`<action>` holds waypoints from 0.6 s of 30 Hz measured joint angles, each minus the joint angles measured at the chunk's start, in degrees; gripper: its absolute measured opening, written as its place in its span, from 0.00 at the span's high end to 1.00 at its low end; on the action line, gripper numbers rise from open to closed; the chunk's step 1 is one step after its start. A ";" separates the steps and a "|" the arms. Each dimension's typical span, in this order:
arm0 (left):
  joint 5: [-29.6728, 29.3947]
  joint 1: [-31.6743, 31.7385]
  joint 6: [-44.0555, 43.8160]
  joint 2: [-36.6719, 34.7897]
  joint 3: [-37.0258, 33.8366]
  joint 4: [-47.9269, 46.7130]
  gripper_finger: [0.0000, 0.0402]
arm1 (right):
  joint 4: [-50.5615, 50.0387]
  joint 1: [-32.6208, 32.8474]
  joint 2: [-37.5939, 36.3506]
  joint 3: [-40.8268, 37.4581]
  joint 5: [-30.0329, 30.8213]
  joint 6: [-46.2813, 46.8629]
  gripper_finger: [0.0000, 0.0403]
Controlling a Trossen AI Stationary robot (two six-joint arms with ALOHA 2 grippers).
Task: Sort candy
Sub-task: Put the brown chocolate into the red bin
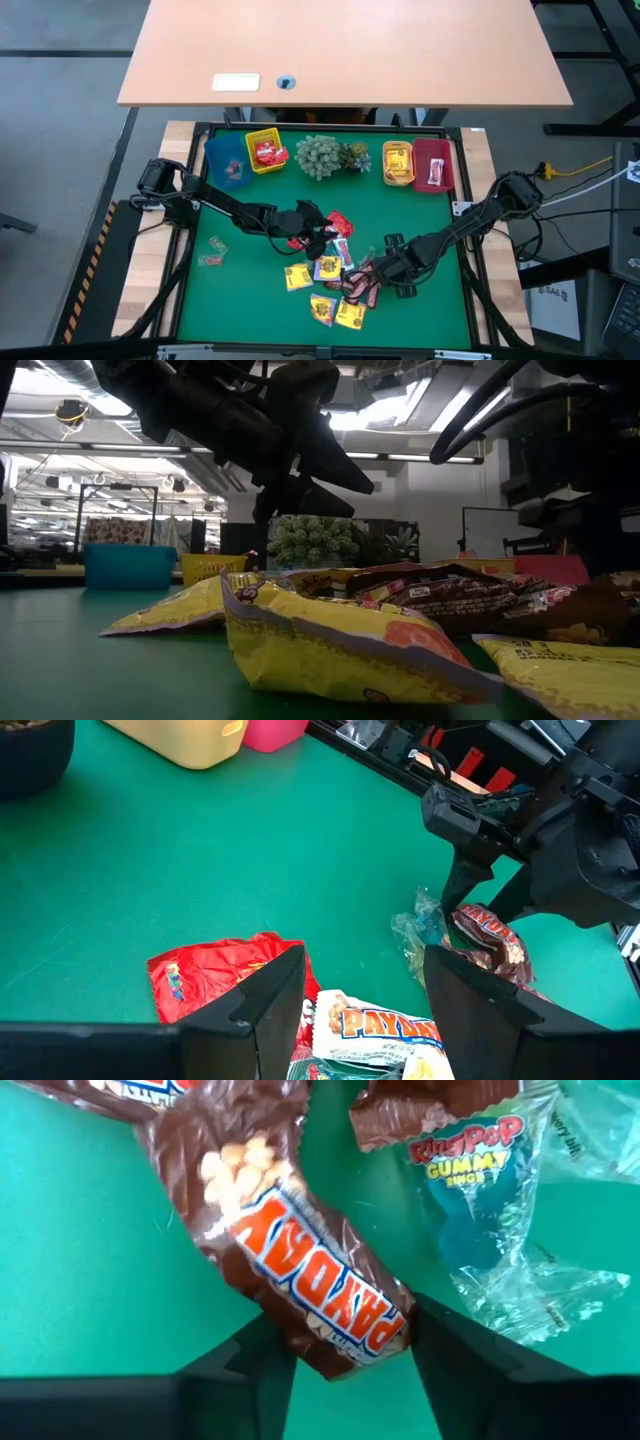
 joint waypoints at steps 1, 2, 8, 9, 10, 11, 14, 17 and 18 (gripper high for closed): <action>0.00 0.00 0.00 0.00 0.00 0.00 0.53 | -0.04 0.00 0.00 0.00 0.00 0.00 0.59; 0.00 0.00 0.00 0.00 0.00 0.00 0.53 | -0.08 0.00 0.00 0.00 -0.01 0.00 0.61; 0.00 0.00 0.00 0.00 0.00 0.00 0.53 | -0.42 0.00 -0.09 0.03 0.00 -0.02 0.75; 0.00 0.00 0.00 0.00 0.00 0.00 0.53 | -1.26 0.00 -0.09 0.38 0.02 0.00 0.77; 0.00 0.00 0.00 0.00 0.01 0.00 0.53 | -2.72 0.00 -0.09 0.87 0.00 0.00 0.78; 0.00 0.00 0.00 0.00 0.00 -0.02 0.53 | -4.50 0.00 -0.09 1.60 -0.01 0.00 0.79; 0.00 0.00 0.00 0.00 0.02 0.00 0.53 | -8.90 0.00 -0.09 4.15 0.00 0.00 0.80; 0.00 0.00 0.00 0.00 0.02 0.00 0.53 | -14.25 0.00 -0.09 6.55 0.00 0.00 0.80; 0.00 -0.02 0.00 0.00 0.02 0.00 0.53 | -15.60 0.00 -0.09 7.38 0.02 0.00 0.80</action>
